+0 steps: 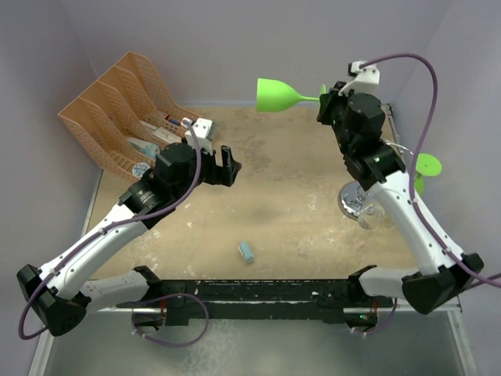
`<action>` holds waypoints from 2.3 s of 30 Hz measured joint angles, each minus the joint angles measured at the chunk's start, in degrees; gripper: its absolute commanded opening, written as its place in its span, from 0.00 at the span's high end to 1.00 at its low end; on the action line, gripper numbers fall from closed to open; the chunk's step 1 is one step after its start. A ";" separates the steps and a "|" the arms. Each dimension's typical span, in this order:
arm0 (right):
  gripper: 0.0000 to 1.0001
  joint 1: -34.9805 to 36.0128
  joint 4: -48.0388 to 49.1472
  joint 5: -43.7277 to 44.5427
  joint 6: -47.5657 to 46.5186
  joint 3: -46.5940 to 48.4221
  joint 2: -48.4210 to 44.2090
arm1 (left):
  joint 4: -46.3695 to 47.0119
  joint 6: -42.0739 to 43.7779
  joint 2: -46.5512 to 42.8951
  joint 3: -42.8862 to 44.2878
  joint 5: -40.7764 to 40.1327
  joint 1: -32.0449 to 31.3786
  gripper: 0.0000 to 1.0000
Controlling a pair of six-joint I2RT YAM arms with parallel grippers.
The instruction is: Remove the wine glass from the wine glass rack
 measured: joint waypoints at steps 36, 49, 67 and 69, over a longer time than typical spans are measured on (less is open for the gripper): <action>1.00 -0.02 30.16 -29.16 16.92 -29.64 -18.64 | -10.97 -19.37 -2.47 16.13 2.43 0.11 0.38; 1.00 -0.76 34.42 -32.20 18.12 -32.33 -17.88 | -10.97 -20.90 -1.57 17.33 2.80 0.31 0.46; 1.00 -0.09 35.26 -36.61 18.67 -34.71 -18.40 | -10.47 -22.62 -1.70 17.33 1.57 0.31 0.52; 1.00 -0.09 35.60 -36.89 18.97 -34.73 -18.40 | -10.19 -22.99 -1.38 17.33 1.99 0.31 0.57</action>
